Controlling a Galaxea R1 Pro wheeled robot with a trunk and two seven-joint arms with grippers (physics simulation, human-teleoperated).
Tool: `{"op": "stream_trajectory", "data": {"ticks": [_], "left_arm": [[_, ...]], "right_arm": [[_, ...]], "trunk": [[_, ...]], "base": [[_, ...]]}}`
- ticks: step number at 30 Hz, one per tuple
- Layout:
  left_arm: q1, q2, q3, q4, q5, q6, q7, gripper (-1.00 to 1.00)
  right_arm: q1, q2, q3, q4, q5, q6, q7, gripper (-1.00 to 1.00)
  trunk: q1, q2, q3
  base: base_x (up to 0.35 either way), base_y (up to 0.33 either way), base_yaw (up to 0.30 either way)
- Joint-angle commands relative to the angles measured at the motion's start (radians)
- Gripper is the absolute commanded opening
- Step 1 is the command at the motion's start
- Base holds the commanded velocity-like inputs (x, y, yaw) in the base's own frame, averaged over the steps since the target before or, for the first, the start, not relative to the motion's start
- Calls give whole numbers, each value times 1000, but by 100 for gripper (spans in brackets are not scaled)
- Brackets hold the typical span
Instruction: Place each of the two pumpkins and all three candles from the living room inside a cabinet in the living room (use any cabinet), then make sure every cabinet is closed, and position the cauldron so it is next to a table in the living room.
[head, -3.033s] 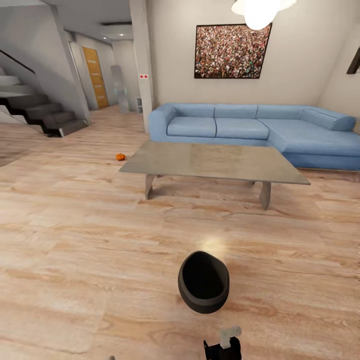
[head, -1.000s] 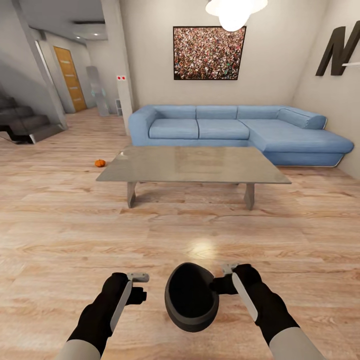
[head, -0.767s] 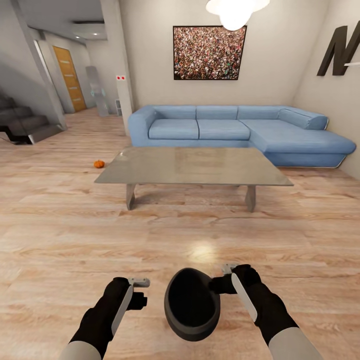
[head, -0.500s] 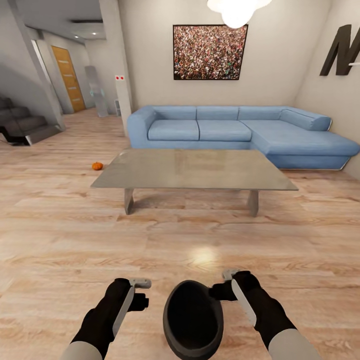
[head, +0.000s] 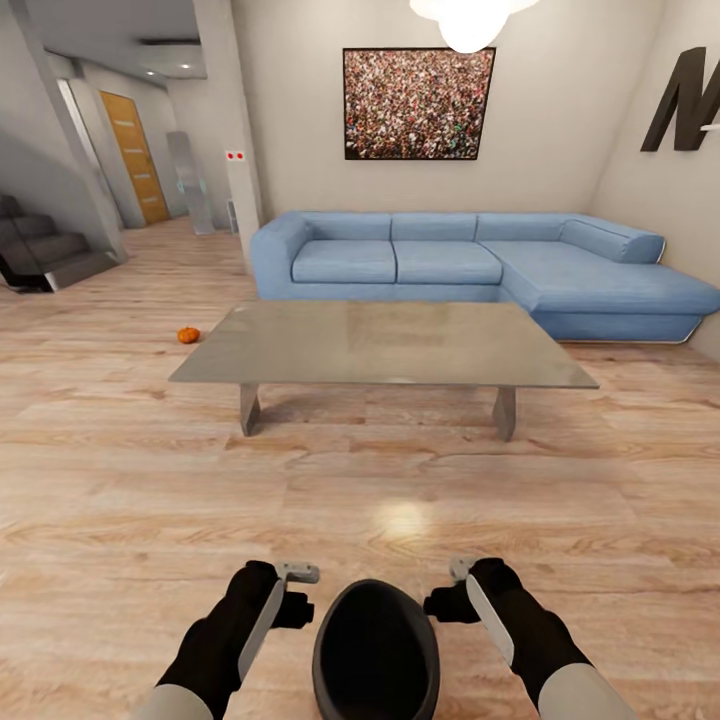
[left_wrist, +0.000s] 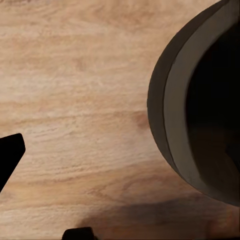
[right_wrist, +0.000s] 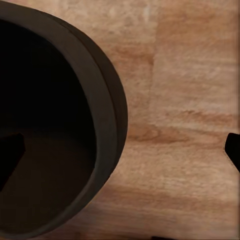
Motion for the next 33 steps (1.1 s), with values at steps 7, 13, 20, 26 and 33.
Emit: {"op": "stream_trajectory", "data": {"ticks": [7,13,20,26,33], "left_arm": [[1,-20,-24,51,6,-1,-7,100],[2,-21,-120,63,82,-1,-18,100],[2,-14,-128,62,107,-32,-13,100],[2,-10,-127,64,108,-99,-11,100],[2,-9,-127,65,108,-104,-11,100]], "right_arm": [[0,1,0,7,-3,-3,6,100],[0,4,4,13,-2,-6,9,100],[0,4,11,37,2,-61,17,100],[0,5,12,40,2,-104,18,100],[0,6,13,55,2,-110,18,100]], "trunk": [[0,0,0],[0,0,0],[0,0,0],[0,0,0],[0,0,0]], "base": [[50,-58,0],[76,-104,0],[27,-8,0],[182,0,0],[22,0,0]]}}
